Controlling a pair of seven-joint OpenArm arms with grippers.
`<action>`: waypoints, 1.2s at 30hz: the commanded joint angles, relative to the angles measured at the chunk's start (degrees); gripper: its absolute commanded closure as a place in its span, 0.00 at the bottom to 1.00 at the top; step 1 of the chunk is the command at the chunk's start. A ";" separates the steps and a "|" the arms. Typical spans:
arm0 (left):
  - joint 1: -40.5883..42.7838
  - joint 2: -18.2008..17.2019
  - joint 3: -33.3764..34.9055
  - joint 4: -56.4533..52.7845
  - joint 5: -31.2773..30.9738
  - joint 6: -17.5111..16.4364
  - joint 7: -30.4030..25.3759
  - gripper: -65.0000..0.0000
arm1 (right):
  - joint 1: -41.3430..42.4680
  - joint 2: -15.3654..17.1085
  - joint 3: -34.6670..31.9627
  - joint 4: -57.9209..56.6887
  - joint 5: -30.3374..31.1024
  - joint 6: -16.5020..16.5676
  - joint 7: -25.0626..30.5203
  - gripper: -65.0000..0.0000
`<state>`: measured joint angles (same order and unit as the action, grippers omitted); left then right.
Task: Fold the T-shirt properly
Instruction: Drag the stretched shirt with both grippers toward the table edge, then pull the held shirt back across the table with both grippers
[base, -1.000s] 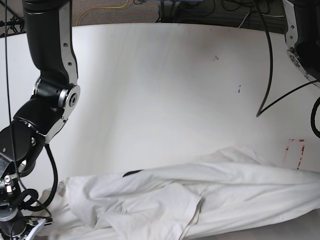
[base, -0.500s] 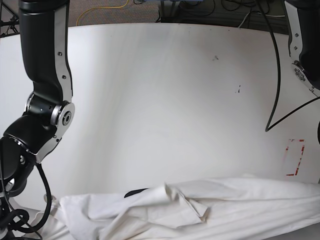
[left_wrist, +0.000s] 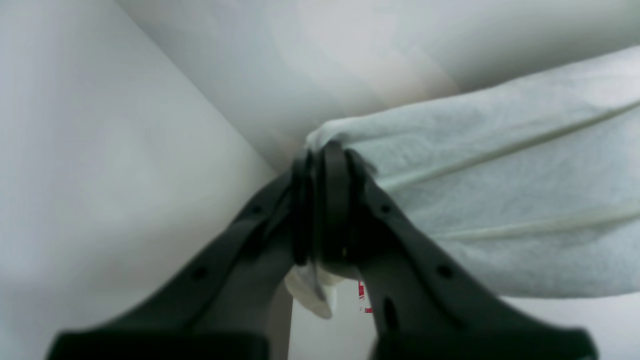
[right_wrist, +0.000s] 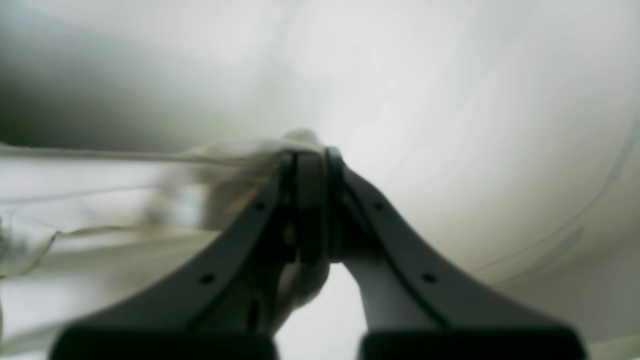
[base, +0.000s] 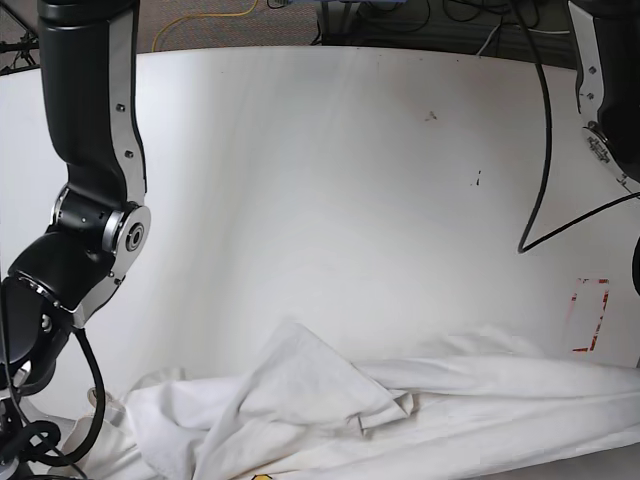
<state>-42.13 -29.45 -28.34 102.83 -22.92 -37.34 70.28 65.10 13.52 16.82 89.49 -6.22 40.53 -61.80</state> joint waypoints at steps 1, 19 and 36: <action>-2.40 -1.19 -0.01 0.43 0.10 0.38 -1.58 1.00 | 4.31 0.59 -0.07 0.75 -0.16 -0.53 1.89 1.00; -2.40 -0.92 1.74 0.69 -0.07 0.38 -1.58 1.00 | 0.70 0.77 0.10 1.28 -0.16 -0.53 1.80 1.00; 15.98 -0.75 0.34 5.61 -0.42 -0.15 -1.58 1.00 | -26.99 0.42 0.28 17.72 -0.24 -0.53 -0.31 1.00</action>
<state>-27.90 -29.04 -26.94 106.21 -23.20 -37.56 69.84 39.05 13.43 16.97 103.42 -6.24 40.34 -61.82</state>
